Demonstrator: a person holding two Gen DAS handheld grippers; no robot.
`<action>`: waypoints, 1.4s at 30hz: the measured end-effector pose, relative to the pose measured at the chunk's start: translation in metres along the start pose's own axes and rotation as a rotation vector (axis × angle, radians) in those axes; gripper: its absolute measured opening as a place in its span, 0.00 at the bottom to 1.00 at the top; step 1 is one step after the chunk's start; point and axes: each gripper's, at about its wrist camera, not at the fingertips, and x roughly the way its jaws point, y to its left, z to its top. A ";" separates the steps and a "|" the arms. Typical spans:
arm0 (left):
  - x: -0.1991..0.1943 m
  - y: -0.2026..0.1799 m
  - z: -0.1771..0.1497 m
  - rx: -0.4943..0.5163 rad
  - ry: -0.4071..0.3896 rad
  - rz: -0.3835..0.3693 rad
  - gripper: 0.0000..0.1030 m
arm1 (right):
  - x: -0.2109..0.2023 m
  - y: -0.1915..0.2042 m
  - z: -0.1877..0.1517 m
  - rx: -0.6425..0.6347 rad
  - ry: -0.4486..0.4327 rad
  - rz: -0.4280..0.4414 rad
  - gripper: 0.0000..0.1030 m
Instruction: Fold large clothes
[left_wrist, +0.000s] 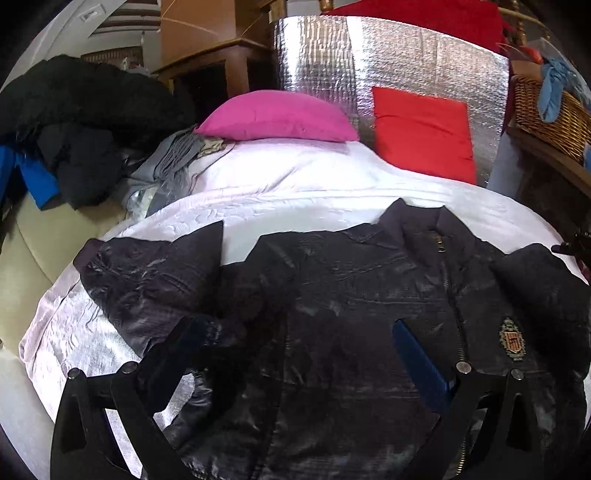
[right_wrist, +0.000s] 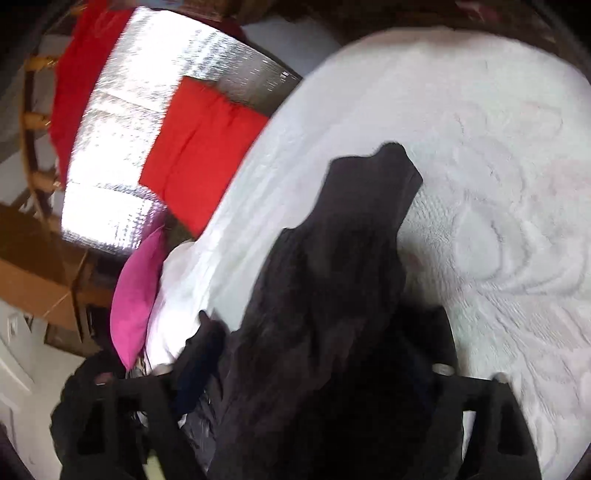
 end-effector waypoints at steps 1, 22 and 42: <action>0.002 0.002 0.001 -0.005 0.007 0.002 1.00 | 0.003 0.000 0.001 0.002 0.000 -0.008 0.72; 0.002 0.057 0.022 -0.191 -0.002 0.081 1.00 | -0.033 0.137 -0.161 -0.477 0.091 0.263 0.23; -0.014 -0.013 0.009 0.014 -0.034 -0.210 1.00 | -0.112 0.050 -0.174 -0.433 0.088 0.291 0.87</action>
